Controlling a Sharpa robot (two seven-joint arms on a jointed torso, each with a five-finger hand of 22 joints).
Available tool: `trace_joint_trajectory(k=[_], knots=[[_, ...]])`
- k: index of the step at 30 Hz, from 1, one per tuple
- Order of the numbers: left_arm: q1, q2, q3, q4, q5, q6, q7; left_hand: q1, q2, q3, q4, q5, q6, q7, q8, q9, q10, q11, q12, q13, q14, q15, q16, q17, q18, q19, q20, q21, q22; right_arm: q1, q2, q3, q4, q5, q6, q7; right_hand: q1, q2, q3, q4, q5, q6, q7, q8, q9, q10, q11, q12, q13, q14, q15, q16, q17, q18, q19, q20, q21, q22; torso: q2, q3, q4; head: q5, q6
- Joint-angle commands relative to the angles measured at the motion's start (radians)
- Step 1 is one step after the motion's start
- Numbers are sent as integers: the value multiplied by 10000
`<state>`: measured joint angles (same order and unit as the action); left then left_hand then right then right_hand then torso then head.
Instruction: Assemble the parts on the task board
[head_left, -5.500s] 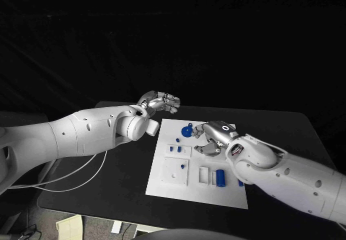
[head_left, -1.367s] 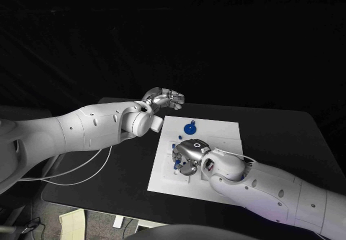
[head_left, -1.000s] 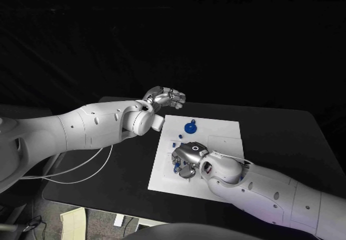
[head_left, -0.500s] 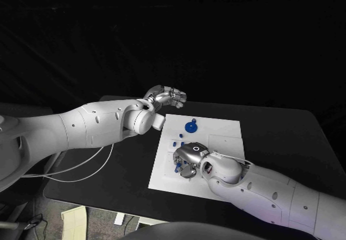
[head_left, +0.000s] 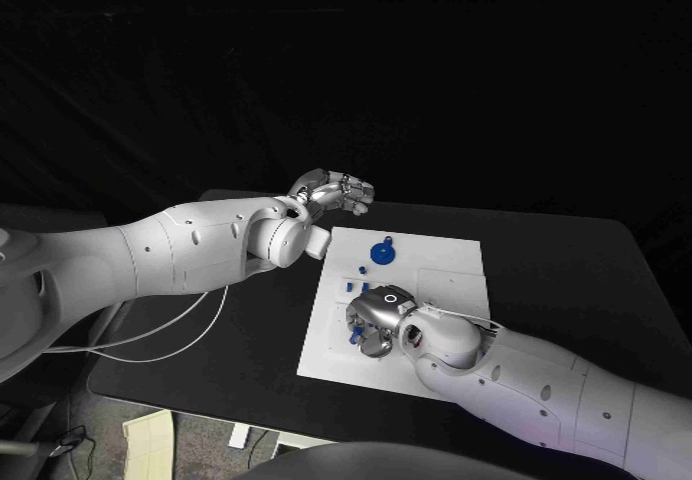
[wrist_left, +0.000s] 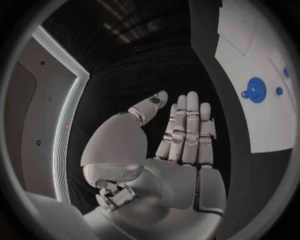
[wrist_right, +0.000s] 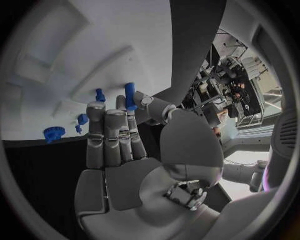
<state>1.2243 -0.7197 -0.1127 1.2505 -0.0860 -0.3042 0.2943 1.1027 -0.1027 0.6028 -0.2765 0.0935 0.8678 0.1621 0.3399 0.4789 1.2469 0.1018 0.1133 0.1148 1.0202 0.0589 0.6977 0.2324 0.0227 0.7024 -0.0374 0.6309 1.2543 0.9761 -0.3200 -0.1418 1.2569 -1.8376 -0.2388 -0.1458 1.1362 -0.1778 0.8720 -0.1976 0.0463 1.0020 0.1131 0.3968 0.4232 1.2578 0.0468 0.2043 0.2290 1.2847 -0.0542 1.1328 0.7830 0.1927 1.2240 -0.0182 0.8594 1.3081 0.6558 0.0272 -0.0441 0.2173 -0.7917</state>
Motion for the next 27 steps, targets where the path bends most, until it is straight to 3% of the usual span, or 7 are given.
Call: trace_joint_trajectory(k=[1, 12, 21, 27], knots=[[19, 29, 10, 29, 46, 45, 77, 83, -14, -23, 41, 13, -88, -7, 36, -17, -59, 25, -40, -14, 75, 5, -69, 17, 66, 62, -23, -51, 12, -25, 21, -60, -2, -232, 212, 22, -28, 91, 20, -61, 24, 66, 9, 31, 17, 60, 5, 26, 10, -61, -107, 39, -16, 691, 8, -81, 36, 123, 3, -1, -2, 3, -5], [19, 24, 10, 40, 46, 41, 74, 86, -11, -22, 42, 12, -89, -6, 37, -18, -60, 25, -40, -14, 76, 5, -76, 27, 67, 63, -23, -55, 14, -25, 63, -114, 191, -254, 278, 60, -37, 98, 13, -79, 24, 68, 9, 31, 20, 56, 6, 29, 17, -61, -106, 40, -17, 691, 6, -82, 39, 123, 1, 3, 1, 12, -15], [19, 27, 10, 44, 46, 44, 72, 87, -11, -23, 42, 11, -90, -6, 37, -18, -61, 25, -40, -14, 76, 5, -81, 35, 67, 64, -23, -58, 15, -32, 139, -181, 84, -79, 315, 121, -92, 64, -27, -139, 37, 48, 19, 13, 18, 17, 17, 27, 34, -74, -95, 34, -25, 691, -19, -73, 36, 121, 3, 4, -2, 3, -25], [19, 27, 10, 43, 46, 42, 71, 88, -13, -23, 42, 11, -91, -6, 38, -19, -62, 26, -40, -15, 77, 6, -85, 40, 67, 64, -23, -60, 16, -38, 146, -201, 27, 106, 185, 190, -562, -143, -702, -457, 720, -163, 117, -146, -50, -252, 108, -72, 32, -112, 0, 8, -69, 691, -60, -23, 79, 142, -1, 10, -7, -2, -36]])
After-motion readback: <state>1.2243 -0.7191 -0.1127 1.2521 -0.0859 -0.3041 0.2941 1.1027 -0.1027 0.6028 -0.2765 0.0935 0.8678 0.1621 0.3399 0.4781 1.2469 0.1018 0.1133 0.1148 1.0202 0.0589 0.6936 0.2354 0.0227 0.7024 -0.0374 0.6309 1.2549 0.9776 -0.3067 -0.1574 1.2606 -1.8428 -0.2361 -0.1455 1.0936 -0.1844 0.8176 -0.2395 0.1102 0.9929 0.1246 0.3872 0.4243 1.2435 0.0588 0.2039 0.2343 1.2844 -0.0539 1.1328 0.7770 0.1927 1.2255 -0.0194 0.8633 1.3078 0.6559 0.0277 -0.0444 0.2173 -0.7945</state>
